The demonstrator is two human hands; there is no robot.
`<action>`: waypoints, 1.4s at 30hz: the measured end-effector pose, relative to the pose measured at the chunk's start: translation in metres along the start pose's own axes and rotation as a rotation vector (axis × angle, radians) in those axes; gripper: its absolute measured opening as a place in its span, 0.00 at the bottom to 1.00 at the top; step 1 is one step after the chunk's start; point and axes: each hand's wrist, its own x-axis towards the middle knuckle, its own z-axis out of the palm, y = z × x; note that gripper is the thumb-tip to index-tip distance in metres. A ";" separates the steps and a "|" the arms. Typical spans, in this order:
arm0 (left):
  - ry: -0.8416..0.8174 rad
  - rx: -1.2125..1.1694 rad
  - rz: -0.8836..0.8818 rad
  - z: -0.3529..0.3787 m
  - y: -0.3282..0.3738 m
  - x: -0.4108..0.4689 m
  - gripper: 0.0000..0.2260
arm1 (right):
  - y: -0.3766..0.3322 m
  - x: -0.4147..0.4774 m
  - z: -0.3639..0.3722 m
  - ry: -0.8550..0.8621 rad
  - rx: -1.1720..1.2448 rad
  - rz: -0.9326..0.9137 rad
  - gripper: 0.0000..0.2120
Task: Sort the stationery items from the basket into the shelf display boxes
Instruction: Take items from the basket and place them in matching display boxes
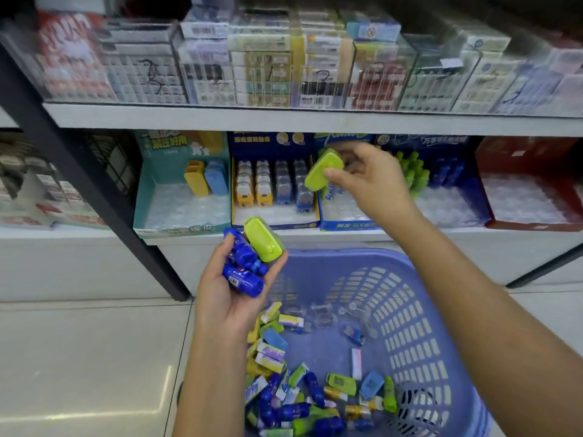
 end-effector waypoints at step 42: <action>0.137 -0.135 0.179 -0.052 0.105 -0.007 0.11 | -0.081 0.101 0.257 -0.377 -0.730 -0.283 0.18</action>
